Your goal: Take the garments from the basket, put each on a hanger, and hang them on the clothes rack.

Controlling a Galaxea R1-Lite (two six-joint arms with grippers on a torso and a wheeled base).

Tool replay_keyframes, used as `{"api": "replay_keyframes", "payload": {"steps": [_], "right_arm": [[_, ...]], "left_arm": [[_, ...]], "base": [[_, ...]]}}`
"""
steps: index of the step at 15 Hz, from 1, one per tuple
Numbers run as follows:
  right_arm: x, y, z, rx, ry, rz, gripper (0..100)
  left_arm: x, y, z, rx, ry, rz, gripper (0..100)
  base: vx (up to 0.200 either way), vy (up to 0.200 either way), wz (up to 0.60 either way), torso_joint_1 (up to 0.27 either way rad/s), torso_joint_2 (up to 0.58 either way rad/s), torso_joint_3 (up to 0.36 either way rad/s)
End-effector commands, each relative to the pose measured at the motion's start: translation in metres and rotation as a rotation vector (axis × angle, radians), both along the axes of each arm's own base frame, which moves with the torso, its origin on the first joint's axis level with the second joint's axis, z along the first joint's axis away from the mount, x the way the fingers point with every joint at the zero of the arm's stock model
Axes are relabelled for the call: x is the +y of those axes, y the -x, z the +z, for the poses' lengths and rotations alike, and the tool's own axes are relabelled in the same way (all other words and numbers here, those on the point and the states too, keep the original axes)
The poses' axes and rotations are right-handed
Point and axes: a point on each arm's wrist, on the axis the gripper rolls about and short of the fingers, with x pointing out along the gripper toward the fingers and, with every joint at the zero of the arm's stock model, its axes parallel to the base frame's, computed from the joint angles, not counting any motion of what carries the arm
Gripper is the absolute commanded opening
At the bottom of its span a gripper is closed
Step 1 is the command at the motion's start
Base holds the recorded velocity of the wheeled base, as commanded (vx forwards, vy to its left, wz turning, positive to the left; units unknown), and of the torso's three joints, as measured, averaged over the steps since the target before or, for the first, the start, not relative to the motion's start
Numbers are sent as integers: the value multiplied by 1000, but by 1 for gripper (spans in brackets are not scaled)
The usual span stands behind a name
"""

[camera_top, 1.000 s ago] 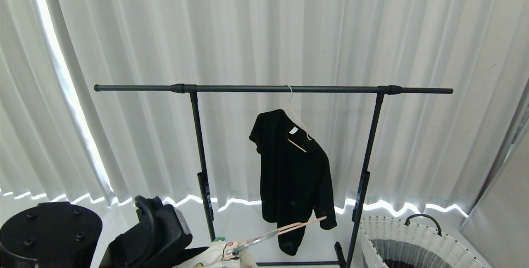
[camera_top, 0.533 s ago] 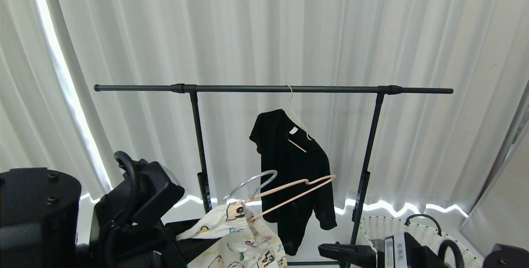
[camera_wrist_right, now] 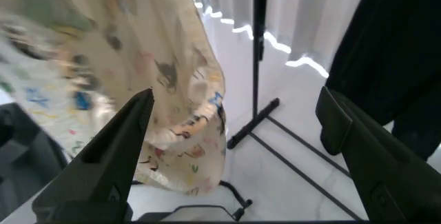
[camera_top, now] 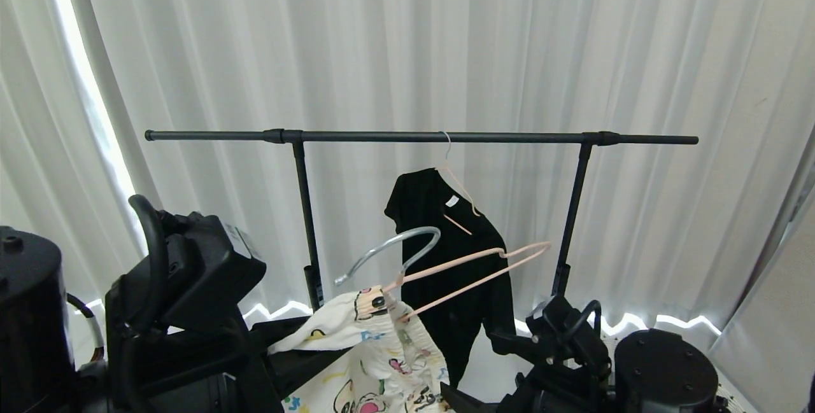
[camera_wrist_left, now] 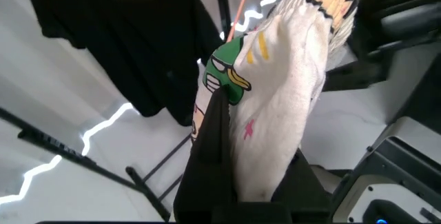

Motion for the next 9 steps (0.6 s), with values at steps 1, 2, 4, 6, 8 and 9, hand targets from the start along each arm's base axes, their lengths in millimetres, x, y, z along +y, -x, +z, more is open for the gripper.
{"api": "replay_keyframes", "payload": {"steps": [1, 2, 4, 6, 8, 9], "right_arm": [[13, -7, -12, 10, 23, -8, 100], [13, -7, -14, 12, 29, -8, 100], [11, -2, -23, 28, 72, -7, 100], [4, -4, -31, 22, 125, -78, 100], [-13, -16, -35, -10, 192, -146, 100], [-22, -25, -36, -29, 224, -182, 100]], "left_arm": [[-4, 3, 3, -7, 6, -31, 0], [-5, 3, 2, -4, 3, -34, 0], [-7, 1, 2, 0, 0, -28, 0], [-5, -2, 2, -1, 3, -3, 0], [-1, -4, 1, 2, 1, 20, 0], [1, -6, 1, 3, -2, 34, 0]], "base": [[0, 0, 0, 0, 0, 0], [0, 0, 0, 0, 0, 0], [0, 0, 0, 0, 0, 0], [0, 0, 0, 0, 0, 0], [0, 0, 0, 0, 0, 0], [0, 0, 0, 0, 0, 0]]}}
